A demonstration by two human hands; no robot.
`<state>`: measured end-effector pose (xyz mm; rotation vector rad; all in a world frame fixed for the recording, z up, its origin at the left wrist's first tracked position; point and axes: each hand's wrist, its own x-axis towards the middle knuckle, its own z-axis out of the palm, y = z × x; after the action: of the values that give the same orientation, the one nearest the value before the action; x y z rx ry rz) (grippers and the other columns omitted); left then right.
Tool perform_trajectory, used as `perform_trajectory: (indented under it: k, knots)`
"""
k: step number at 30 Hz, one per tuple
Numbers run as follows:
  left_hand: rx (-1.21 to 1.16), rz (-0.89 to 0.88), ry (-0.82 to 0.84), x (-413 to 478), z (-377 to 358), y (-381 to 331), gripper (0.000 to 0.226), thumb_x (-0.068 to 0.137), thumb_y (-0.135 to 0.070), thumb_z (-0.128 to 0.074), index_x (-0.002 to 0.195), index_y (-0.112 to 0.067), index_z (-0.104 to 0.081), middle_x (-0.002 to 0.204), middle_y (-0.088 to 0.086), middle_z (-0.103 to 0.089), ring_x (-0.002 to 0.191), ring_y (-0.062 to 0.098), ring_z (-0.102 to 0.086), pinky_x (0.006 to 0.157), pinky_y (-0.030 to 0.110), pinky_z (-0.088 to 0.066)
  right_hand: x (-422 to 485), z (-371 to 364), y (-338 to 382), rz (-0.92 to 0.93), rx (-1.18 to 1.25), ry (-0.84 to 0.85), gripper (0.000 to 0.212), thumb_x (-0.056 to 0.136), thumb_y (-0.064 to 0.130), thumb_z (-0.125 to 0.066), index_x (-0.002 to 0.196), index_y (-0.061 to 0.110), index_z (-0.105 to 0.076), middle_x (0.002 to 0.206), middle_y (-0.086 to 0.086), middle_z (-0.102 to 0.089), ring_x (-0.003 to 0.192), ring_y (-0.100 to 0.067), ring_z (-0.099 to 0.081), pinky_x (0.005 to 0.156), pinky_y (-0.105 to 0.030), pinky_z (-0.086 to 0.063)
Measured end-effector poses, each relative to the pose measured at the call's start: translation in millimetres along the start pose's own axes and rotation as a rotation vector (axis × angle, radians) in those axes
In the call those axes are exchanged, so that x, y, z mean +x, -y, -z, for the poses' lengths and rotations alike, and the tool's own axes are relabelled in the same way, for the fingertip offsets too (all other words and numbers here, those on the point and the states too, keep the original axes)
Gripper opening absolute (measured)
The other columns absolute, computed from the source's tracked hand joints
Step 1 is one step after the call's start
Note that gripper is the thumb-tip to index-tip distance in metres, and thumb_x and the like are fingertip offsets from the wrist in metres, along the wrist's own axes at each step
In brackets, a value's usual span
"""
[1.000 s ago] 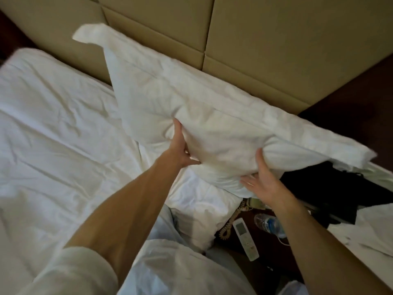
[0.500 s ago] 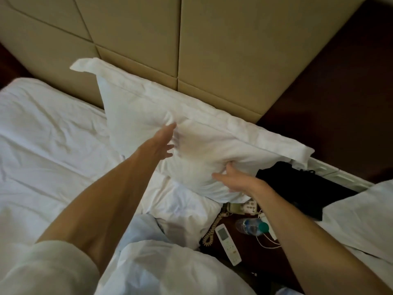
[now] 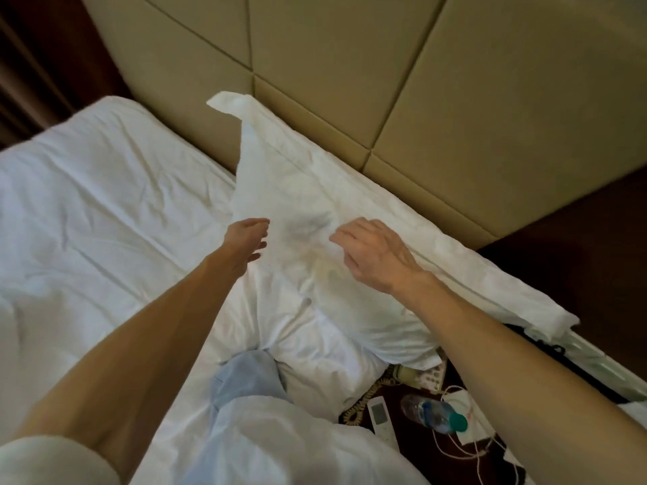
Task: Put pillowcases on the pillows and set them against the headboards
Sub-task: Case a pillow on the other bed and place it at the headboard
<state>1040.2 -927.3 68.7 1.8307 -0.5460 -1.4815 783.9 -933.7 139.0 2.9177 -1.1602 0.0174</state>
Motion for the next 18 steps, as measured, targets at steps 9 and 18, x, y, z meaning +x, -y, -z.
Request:
perform_trajectory:
  k: [9, 18]
  knots:
    - [-0.298, 0.263, -0.162, 68, 21, 9, 0.071, 0.09, -0.062, -0.05, 0.143, -0.015, -0.045, 0.142, 0.007, -0.049, 0.127, 0.035, -0.049, 0.108, 0.056, -0.038, 138, -2, -7, -0.269, -0.044, 0.018, 0.054, 0.088, 0.001, -0.049, 0.14, 0.013, -0.04, 0.142, -0.008, -0.046, 0.132, -0.027, -0.042, 0.107, -0.041, -0.037]
    - [-0.442, 0.32, -0.197, 127, -14, -29, 0.071, 0.091, -0.072, -0.027, 0.152, -0.037, -0.026, 0.153, -0.004, -0.035, 0.137, 0.03, -0.037, 0.114, 0.054, -0.026, 243, -11, -34, -0.455, 0.041, 0.172, 0.03, 0.099, 0.038, -0.045, 0.113, 0.013, -0.051, 0.099, -0.005, -0.062, 0.086, -0.029, -0.06, 0.064, -0.036, -0.042]
